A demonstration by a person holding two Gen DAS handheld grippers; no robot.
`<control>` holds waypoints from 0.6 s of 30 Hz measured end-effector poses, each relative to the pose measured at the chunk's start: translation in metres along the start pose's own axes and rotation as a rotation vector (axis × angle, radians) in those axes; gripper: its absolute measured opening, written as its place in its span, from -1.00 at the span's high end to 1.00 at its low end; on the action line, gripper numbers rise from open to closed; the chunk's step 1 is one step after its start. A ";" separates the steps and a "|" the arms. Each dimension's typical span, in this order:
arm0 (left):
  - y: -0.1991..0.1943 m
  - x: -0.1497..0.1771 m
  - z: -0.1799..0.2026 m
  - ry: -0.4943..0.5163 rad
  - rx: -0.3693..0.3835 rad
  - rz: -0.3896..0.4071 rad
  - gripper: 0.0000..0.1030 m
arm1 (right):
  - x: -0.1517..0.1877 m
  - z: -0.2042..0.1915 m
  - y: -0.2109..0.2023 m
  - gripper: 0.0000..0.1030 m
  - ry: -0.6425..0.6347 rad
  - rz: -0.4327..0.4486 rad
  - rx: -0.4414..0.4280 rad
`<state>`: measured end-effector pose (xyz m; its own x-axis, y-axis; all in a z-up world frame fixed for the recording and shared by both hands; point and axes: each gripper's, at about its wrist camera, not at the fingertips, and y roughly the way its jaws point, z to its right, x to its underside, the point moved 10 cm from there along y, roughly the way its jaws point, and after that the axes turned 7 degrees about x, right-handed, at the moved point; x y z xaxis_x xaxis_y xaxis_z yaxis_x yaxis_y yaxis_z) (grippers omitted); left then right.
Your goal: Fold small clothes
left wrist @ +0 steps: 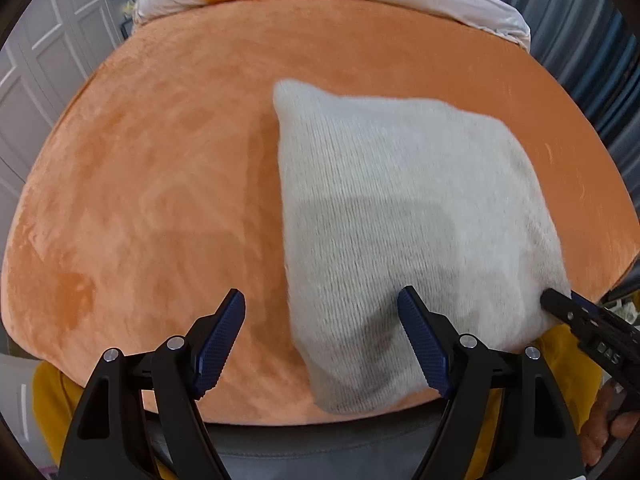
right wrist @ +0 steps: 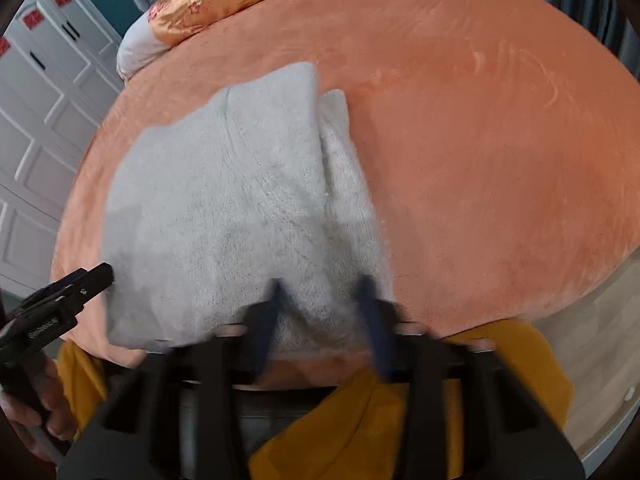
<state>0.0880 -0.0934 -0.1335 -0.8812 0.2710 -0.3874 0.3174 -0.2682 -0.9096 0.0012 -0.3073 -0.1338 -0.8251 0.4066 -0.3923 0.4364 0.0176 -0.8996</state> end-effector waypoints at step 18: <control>0.004 0.004 0.009 0.005 0.069 -0.053 -0.68 | -0.025 0.010 -0.019 -0.35 0.050 0.072 0.037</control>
<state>0.0826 -0.1018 -0.1374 -0.8942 0.2910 -0.3401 0.2455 -0.3164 -0.9163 0.0095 -0.3272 -0.1094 -0.7726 0.4510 -0.4468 0.4794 -0.0470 -0.8763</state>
